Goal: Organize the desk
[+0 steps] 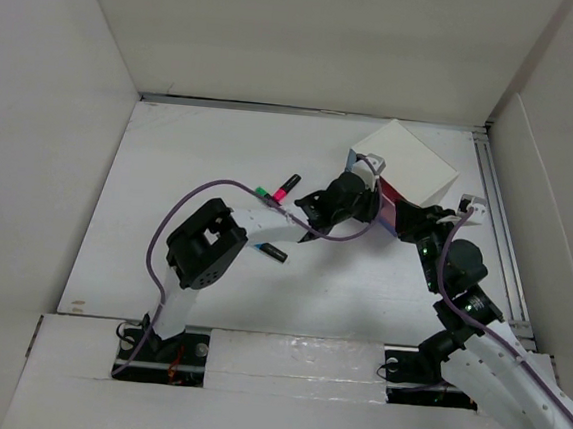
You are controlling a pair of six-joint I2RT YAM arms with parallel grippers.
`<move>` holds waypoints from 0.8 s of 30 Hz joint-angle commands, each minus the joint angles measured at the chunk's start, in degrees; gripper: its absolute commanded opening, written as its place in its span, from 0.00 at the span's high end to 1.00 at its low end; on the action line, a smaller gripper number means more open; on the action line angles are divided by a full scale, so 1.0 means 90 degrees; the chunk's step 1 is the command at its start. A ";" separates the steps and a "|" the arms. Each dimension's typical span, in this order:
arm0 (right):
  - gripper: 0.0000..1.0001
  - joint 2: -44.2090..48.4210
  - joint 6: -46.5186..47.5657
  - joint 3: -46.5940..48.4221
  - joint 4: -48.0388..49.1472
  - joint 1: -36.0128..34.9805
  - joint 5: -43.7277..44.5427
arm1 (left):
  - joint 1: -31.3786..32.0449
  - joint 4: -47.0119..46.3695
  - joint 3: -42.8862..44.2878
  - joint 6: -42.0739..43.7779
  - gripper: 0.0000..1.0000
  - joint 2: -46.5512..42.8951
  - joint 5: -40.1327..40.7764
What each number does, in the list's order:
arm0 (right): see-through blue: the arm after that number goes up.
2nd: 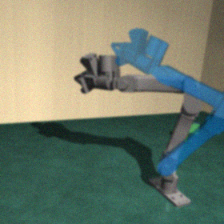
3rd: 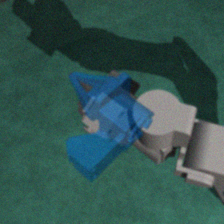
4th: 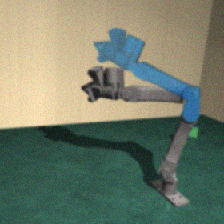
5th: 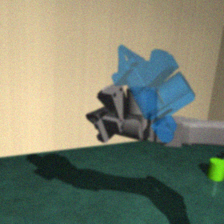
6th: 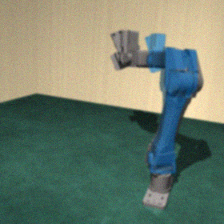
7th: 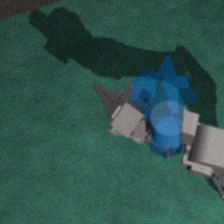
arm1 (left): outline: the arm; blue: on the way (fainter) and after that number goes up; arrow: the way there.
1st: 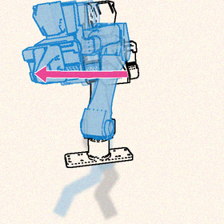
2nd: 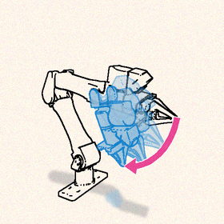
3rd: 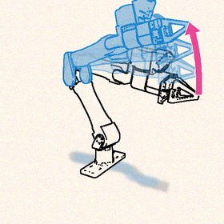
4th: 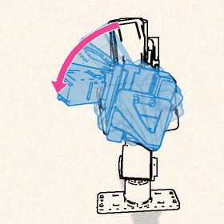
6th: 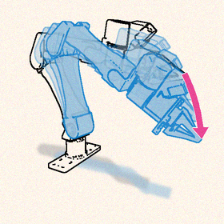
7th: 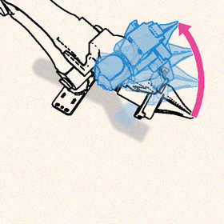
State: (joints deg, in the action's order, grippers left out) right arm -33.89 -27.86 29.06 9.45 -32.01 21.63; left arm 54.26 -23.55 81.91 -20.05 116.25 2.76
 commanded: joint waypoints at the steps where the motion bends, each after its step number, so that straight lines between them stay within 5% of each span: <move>1: 0.80 -0.0014 0.0038 -0.0026 0.0239 -0.0066 -0.0030 | 0.0026 -0.0381 -0.0408 -0.0135 1.00 -0.0709 -0.0229; 6: 0.80 -0.0218 0.0019 -0.0026 0.0278 -0.0066 -0.0020 | 0.0026 -0.0411 -0.0780 -0.0057 1.00 -0.0953 -0.0258; 15: 0.99 -0.0941 0.0058 0.0179 0.0219 -0.0066 0.0155 | 0.0026 -0.0372 -0.1210 0.0118 1.00 -0.1255 -0.0190; 24: 0.98 -0.1615 0.0058 0.0443 -0.0122 -0.0066 0.0819 | 0.0026 -0.0245 -0.1523 0.0265 1.00 -0.1529 -0.0239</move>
State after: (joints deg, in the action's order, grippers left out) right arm -46.61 -27.86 29.74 8.97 -32.01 25.54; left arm 54.28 -24.60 69.04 -18.87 106.48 1.48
